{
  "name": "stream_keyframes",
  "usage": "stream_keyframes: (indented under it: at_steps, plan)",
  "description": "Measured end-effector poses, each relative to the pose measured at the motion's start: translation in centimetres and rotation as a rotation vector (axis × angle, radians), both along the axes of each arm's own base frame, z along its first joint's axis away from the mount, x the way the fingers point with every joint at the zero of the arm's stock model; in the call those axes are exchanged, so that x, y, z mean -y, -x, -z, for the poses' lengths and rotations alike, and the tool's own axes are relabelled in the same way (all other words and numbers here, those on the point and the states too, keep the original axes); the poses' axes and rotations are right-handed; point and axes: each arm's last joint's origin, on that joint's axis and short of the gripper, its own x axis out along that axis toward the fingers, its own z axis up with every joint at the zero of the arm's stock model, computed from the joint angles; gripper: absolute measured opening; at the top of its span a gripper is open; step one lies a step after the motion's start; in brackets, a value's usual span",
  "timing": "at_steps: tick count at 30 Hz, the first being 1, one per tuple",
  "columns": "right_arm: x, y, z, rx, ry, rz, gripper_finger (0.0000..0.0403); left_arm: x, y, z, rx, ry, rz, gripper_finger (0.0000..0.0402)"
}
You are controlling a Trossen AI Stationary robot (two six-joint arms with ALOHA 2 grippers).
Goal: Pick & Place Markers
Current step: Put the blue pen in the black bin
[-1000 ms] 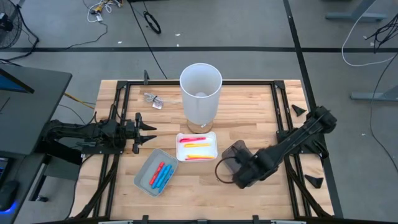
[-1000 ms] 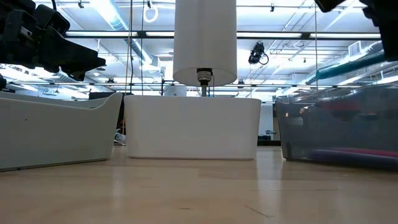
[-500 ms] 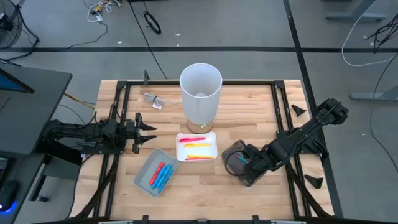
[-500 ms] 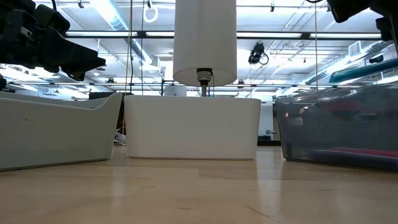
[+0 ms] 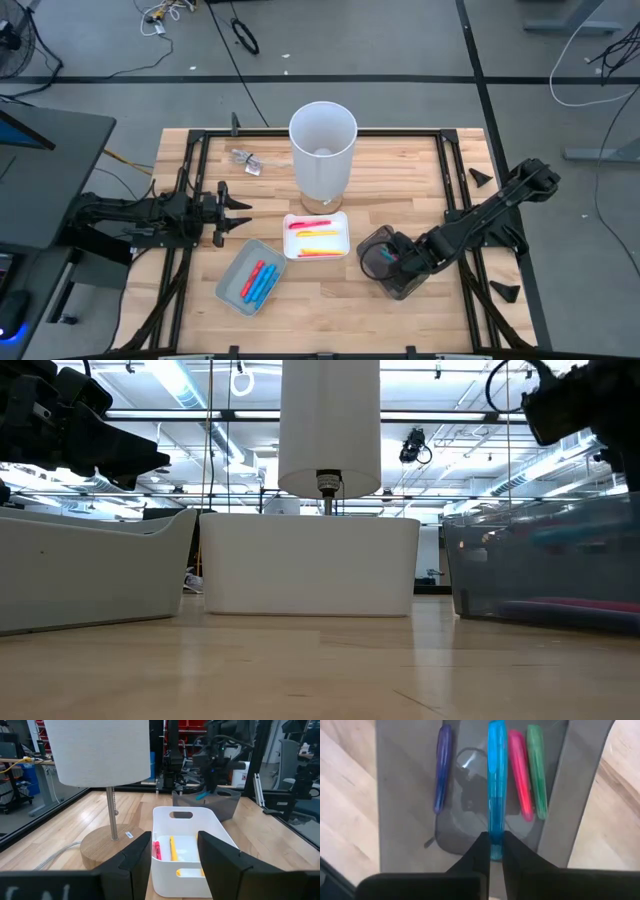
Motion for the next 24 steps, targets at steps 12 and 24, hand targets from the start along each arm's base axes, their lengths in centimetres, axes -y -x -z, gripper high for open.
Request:
stream_keyframes:
  at_steps: [12, 24]
  plan:
    - [0.2, -0.3, 1.7, -0.004, 0.022, -0.009, 0.0022, 0.0, 0.0, 0.0, 0.000, 0.000, 0.000, 0.0165]
    - [-0.2, -1.0, 3.2, -0.029, 0.036, -0.046, 0.0022, 0.0, 0.0, 0.0, 0.000, 0.000, 0.000, 0.0165]
